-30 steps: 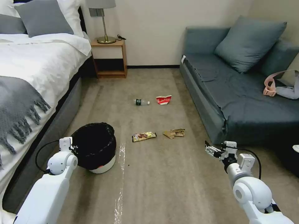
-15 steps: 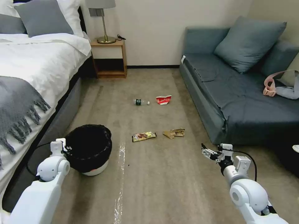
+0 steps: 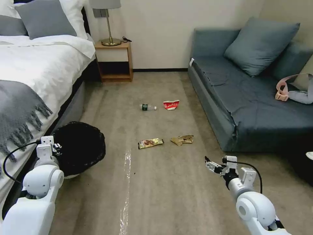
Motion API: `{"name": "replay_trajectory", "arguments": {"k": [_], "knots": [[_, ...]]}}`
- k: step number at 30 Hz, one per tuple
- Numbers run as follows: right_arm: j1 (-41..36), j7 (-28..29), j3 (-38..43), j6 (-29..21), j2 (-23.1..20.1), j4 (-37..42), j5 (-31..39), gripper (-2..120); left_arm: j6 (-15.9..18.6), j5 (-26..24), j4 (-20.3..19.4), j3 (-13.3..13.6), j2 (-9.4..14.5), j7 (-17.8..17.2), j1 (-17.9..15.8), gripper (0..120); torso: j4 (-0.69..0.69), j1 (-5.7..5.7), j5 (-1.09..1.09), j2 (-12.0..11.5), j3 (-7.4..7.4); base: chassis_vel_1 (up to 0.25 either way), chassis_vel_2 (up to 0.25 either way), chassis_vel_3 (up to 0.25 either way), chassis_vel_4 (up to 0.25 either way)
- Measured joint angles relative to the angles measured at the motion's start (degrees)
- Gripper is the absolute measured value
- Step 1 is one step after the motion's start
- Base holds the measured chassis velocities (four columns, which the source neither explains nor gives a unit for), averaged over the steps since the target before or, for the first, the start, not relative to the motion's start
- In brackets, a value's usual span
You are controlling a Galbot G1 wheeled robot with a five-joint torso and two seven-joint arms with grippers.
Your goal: Pick up the trash bin, then pick up the garbage on the floor and place it into the trash bin.
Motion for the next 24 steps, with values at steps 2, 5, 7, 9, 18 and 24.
{"name": "replay_trajectory", "arguments": {"k": [2,5,7,9,18,24], "knots": [[-0.1,-0.5,-0.2,0.5,0.1,-0.2,0.0,100,0.0,-0.1,-0.9,0.0,-0.1,-0.1,0.7,4,0.00,0.00,0.01,0.0,0.00,0.000,0.000,0.000,0.000],[-0.2,-1.3,-0.5,1.8,0.6,-0.8,0.0,100,-0.1,-0.6,-2.5,0.5,-0.3,-0.1,1.9,4,0.00,0.00,0.00,0.0,0.00,0.000,0.000,0.000,0.000],[-0.1,-1.9,-0.7,3.0,1.9,-1.1,-0.2,100,-0.3,-1.3,-3.5,1.2,-0.3,-0.1,2.0,4,-0.02,0.00,0.02,0.0,0.00,0.000,0.000,0.000,0.000],[0.0,-2.2,-0.8,3.2,2.4,-1.2,-0.2,100,-0.3,-1.5,-3.6,1.5,-0.3,0.0,2.0,4,-0.02,0.00,0.02,0.0,0.00,0.000,0.000,0.000,0.000],[0.8,-5.0,-1.3,5.4,3.1,-1.9,-0.7,100,-0.5,-1.6,-4.2,2.5,-0.2,0.2,3.1,4,0.00,0.00,0.01,0.0,0.00,0.000,0.000,0.000,0.000],[1.0,-5.4,-2.1,5.4,2.6,-2.3,-0.8,100,-0.7,-1.6,-4.5,3.2,-0.5,0.1,3.6,4,-0.01,0.00,0.01,0.0,0.00,-0.013,0.008,0.006,-0.013]]}}
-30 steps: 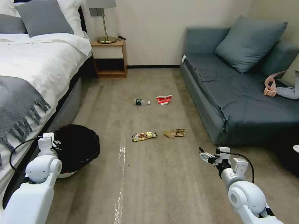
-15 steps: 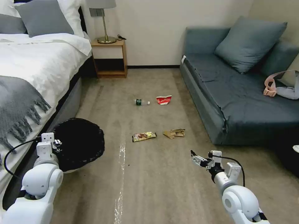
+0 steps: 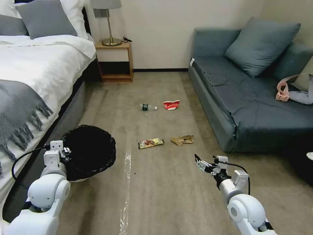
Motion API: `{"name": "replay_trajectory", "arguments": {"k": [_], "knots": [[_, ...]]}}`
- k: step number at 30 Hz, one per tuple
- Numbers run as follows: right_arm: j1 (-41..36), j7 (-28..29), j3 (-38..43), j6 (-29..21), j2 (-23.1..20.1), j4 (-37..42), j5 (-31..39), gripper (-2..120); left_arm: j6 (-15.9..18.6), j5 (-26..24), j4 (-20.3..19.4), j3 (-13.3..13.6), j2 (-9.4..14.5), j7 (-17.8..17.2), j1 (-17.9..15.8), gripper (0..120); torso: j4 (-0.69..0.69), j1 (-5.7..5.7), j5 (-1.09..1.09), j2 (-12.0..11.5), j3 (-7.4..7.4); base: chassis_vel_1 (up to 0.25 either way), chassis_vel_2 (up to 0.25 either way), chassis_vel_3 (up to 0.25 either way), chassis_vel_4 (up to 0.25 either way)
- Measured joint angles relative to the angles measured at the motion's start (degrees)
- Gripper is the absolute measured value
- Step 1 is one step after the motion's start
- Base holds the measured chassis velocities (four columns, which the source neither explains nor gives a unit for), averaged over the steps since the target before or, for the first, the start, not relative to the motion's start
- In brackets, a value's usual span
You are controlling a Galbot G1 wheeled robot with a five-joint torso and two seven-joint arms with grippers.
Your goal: Pick up the trash bin, then pick up the garbage on the floor and place it into the trash bin.
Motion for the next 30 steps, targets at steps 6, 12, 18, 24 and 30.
{"name": "replay_trajectory", "arguments": {"k": [6,12,18,24,30], "knots": [[1.1,-0.1,-1.5,-0.1,-0.5,-0.9,0.0,100,-0.2,-0.4,-0.9,-0.3,-0.6,0.1,1.5,4,0.01,0.00,-0.02,0.0,0.01,-0.150,0.146,0.131,-0.125],[1.2,-0.1,-2.0,-0.1,-0.1,-1.6,-0.3,100,-0.3,-0.4,-1.0,-0.5,-0.6,0.2,1.3,4,0.00,0.01,0.00,0.0,0.01,-0.124,0.125,0.120,-0.122],[0.9,-0.2,-2.1,0.1,0.1,-1.9,-0.5,100,-0.4,-0.4,-0.2,-0.7,-0.5,0.2,0.3,4,0.00,0.00,0.00,0.0,0.01,-0.100,0.090,0.085,-0.093],[0.8,-0.3,-1.8,0.3,0.3,-2.2,-0.6,100,-0.6,-0.4,0.9,-0.7,-0.5,0.2,-1.3,4,0.01,0.00,0.00,0.0,0.01,-0.111,0.114,0.107,-0.111],[0.8,-0.4,-1.8,0.5,0.4,-2.8,-0.9,100,-0.6,-0.5,1.2,-0.7,-0.5,0.2,-1.6,4,0.00,0.00,0.00,0.0,0.01,-0.139,0.128,0.117,-0.134]]}}
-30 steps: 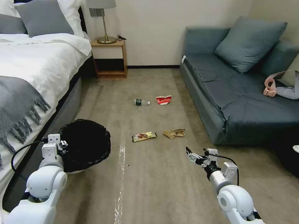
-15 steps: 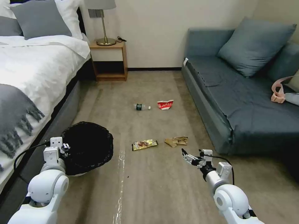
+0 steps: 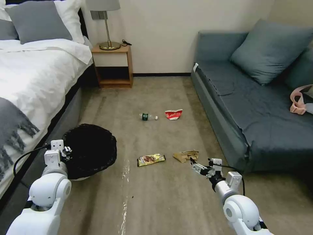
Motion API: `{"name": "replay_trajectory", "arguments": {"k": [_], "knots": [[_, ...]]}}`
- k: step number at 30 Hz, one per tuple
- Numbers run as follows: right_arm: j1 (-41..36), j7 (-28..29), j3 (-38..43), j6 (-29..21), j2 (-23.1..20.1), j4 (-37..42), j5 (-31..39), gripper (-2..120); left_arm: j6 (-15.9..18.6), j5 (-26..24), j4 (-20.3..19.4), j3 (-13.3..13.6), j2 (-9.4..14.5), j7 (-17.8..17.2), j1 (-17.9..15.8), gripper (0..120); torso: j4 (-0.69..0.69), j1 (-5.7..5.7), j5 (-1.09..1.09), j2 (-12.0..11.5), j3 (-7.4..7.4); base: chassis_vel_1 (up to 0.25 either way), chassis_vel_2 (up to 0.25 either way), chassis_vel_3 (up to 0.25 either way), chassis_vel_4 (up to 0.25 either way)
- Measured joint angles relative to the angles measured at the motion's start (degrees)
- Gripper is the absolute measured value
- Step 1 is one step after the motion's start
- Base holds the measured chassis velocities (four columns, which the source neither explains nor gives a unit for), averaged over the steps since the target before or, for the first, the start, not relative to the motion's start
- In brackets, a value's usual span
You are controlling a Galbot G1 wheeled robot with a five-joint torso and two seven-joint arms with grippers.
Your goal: Pick up the trash bin, then pick up the garbage on the floor and place it into the trash bin.
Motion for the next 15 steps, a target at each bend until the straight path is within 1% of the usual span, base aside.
{"name": "replay_trajectory", "arguments": {"k": [8,15], "knots": [[0.2,-0.2,-0.4,0.1,0.5,-0.6,-0.5,100,-0.1,-0.1,-0.1,0.0,0.0,0.0,0.2,4,0.00,0.00,0.01,0.0,0.00,-0.126,0.119,0.125,-0.122],[0.0,-0.6,-0.9,0.1,0.8,-1.1,-1.4,100,-0.9,-0.1,0.3,-0.4,0.0,0.2,1.1,4,0.00,0.00,0.00,0.0,0.00,-0.131,0.133,0.130,-0.137]]}}
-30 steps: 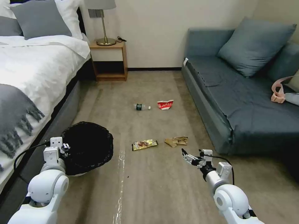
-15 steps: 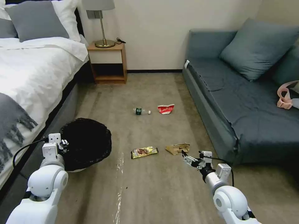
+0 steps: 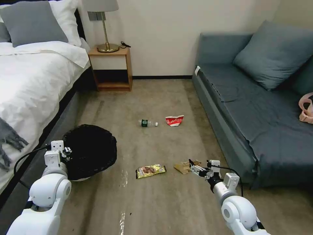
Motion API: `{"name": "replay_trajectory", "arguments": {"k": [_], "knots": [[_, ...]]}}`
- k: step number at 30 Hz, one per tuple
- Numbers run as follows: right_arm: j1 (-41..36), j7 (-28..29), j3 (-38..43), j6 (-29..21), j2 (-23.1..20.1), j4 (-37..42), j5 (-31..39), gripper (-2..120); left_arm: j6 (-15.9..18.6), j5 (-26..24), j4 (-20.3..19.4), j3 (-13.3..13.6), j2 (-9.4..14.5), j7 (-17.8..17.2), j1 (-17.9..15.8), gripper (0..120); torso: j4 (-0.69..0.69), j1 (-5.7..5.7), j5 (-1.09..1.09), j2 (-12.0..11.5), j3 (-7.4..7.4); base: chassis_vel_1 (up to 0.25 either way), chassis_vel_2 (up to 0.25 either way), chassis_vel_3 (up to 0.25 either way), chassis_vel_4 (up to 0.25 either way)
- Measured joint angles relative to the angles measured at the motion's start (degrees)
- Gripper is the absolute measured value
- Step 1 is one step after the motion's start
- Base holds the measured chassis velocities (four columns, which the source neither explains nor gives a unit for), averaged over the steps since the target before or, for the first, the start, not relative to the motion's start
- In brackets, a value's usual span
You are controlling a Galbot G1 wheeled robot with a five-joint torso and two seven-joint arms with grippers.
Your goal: Pick up the trash bin, then pick up the garbage on the floor and place it into the trash bin.
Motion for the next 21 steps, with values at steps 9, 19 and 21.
{"name": "replay_trajectory", "arguments": {"k": [9,19,21], "knots": [[0.0,-0.2,-0.4,0.0,0.1,-0.4,-0.5,100,-0.3,-0.2,0.2,-0.3,0.0,0.0,0.3,4,0.01,0.00,0.00,0.0,0.00,-0.127,0.124,0.138,-0.122],[-0.1,-0.8,-0.8,0.5,0.2,-1.0,-1.1,100,-0.8,-0.2,0.6,-0.3,-0.1,0.1,0.4,4,0.00,0.00,0.00,0.0,0.00,-0.113,0.118,0.119,-0.132],[0.0,-1.1,-0.9,0.7,0.2,-1.3,-1.4,100,-0.8,-0.2,0.6,-0.3,-0.1,0.1,0.4,4,0.00,0.00,0.00,0.0,0.00,-0.096,0.117,0.113,-0.088]]}}
